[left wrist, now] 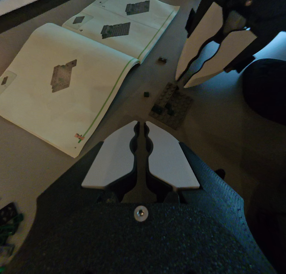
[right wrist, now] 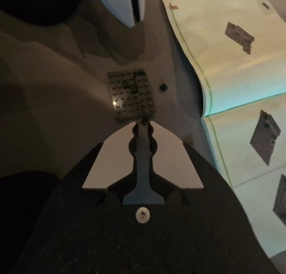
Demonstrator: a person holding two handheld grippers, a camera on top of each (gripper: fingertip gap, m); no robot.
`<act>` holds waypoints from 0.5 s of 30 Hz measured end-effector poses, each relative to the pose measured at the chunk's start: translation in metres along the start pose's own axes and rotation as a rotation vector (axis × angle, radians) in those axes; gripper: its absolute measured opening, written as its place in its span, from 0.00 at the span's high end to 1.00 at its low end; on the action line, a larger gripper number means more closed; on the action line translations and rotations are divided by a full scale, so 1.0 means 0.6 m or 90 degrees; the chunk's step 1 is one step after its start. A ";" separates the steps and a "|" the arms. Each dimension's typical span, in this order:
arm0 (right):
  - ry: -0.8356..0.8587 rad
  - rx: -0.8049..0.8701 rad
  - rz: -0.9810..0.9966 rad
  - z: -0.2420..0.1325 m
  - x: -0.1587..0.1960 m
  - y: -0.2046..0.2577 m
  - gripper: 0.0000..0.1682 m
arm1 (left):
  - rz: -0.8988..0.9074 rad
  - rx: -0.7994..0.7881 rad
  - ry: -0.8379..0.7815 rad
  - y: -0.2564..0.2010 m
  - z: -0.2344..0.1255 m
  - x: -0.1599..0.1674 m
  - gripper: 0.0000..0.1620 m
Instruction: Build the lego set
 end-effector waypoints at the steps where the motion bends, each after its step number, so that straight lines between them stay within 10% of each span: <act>1: -0.002 0.001 0.005 0.003 0.000 0.000 0.93 | 0.001 0.001 -0.001 -0.001 0.000 -0.001 0.97; 15: -0.021 -0.006 0.048 0.002 0.003 0.000 0.98 | 0.012 0.025 -0.028 -0.015 -0.007 -0.007 0.96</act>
Point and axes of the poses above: each gripper's, where its closed fingertips meet, z out along the fingers, x out of its underside, y = z × x across the jaws, the point moved 7 cm from there along -z, back along the fingers, and after that the axes turned 4 degrees about x, right-handed, at the moved point
